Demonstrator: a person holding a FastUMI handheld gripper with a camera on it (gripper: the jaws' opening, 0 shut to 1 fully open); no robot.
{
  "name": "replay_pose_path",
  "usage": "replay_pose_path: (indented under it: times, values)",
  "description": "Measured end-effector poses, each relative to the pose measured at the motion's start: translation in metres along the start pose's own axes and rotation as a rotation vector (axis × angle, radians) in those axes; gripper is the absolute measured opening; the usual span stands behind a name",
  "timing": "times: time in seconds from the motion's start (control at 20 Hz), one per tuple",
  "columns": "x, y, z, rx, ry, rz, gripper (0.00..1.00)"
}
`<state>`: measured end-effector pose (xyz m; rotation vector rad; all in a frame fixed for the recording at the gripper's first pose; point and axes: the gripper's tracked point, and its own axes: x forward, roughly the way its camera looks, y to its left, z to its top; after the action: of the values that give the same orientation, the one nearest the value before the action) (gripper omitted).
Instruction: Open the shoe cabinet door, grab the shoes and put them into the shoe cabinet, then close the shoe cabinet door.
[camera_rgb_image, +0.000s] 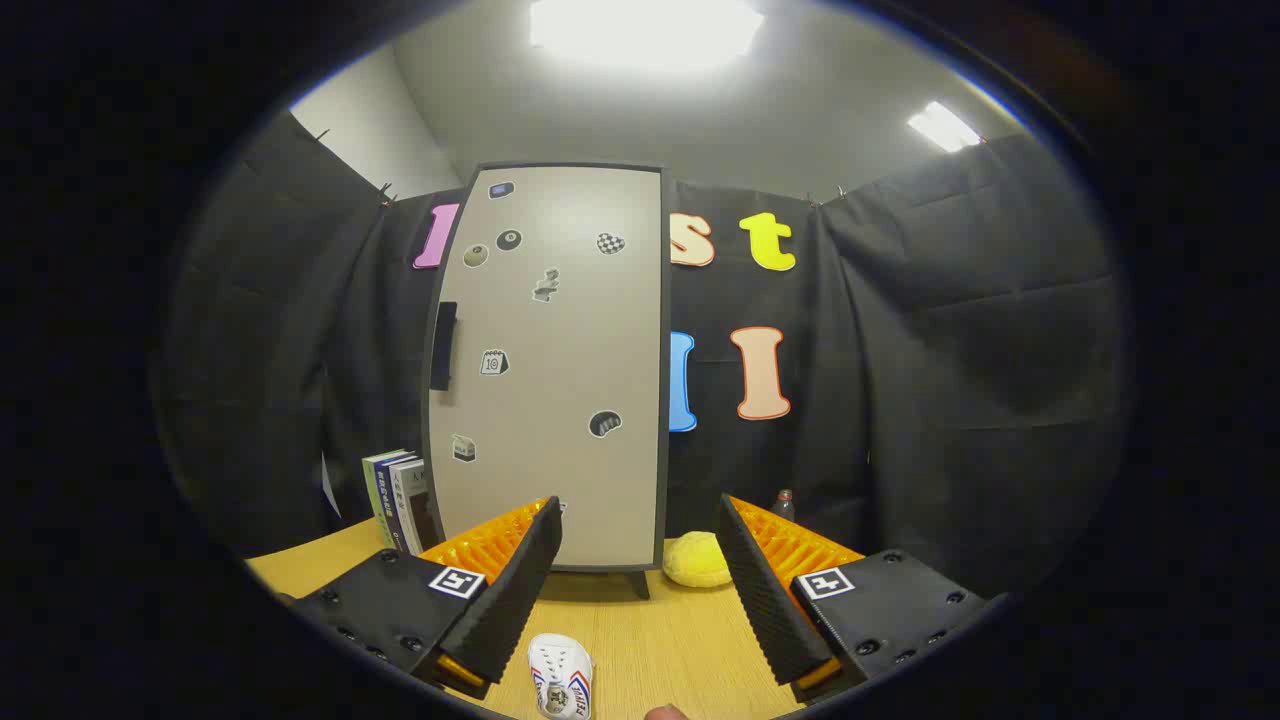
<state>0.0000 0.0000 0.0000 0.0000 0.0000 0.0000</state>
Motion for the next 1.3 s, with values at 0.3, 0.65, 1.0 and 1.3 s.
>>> replay_pose_path:
  times: [0.3,0.65,1.0,1.3]
  values:
    - [0.002,0.012,0.0,-0.003,0.011,0.018,0.97]
    - [0.017,0.024,0.002,0.004,0.015,0.036,0.97]
    - [0.064,0.055,0.023,0.027,0.008,0.078,0.97]
    - [0.125,0.108,0.047,0.053,-0.018,0.152,0.97]
